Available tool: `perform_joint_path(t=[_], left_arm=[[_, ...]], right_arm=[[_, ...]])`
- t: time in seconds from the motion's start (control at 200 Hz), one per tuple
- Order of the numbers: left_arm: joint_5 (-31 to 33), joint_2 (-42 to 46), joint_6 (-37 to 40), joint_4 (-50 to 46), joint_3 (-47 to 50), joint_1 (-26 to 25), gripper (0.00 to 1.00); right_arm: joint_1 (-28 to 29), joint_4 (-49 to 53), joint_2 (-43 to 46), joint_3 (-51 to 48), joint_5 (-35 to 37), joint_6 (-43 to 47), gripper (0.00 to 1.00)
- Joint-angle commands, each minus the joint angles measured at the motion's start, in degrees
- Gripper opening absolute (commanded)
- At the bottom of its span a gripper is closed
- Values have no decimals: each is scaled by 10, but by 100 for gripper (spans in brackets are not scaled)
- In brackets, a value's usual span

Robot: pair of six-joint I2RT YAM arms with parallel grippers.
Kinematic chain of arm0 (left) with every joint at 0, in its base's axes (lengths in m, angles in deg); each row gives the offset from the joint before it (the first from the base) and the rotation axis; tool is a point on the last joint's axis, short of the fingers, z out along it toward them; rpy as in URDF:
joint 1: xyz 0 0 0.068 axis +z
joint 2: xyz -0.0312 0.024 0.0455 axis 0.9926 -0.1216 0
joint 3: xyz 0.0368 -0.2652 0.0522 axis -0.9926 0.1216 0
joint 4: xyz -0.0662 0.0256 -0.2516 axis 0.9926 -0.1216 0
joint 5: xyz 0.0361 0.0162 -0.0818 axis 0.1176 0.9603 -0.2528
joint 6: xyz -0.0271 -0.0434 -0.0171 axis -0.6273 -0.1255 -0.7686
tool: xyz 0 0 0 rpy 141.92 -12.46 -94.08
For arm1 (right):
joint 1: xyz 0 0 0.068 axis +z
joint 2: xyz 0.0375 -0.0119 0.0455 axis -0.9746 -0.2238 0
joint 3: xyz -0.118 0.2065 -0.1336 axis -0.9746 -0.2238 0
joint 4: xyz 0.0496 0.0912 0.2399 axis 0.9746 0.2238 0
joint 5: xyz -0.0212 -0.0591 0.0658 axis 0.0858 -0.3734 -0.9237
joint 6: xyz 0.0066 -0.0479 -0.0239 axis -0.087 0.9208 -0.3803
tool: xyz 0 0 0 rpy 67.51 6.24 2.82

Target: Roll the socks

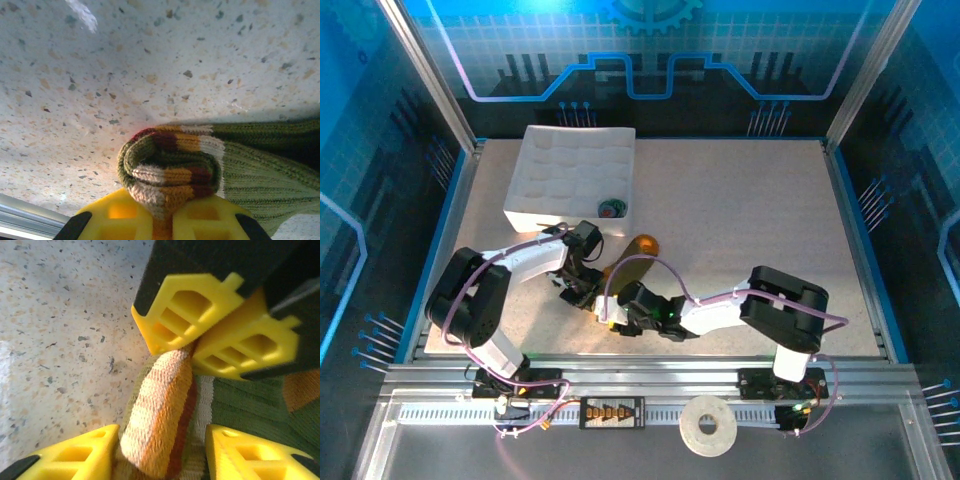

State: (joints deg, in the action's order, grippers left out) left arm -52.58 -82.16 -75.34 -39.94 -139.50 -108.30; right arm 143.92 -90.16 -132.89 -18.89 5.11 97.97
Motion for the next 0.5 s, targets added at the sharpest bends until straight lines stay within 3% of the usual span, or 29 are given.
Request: perform_joint_path(t=[0.0, 0.35, 0.495], left_arm=[[32, -34, 9, -24, 25, 1, 0], [31, -33, 11, -22, 23, 1, 0], [29, -35, 11, -18, 23, 1, 0]], right_arm=[[4, -5, -21, 28, 24, -16, 42], [3, -3, -18, 31, 29, -14, 33], [3, -6, -3, 28, 26, -16, 46]])
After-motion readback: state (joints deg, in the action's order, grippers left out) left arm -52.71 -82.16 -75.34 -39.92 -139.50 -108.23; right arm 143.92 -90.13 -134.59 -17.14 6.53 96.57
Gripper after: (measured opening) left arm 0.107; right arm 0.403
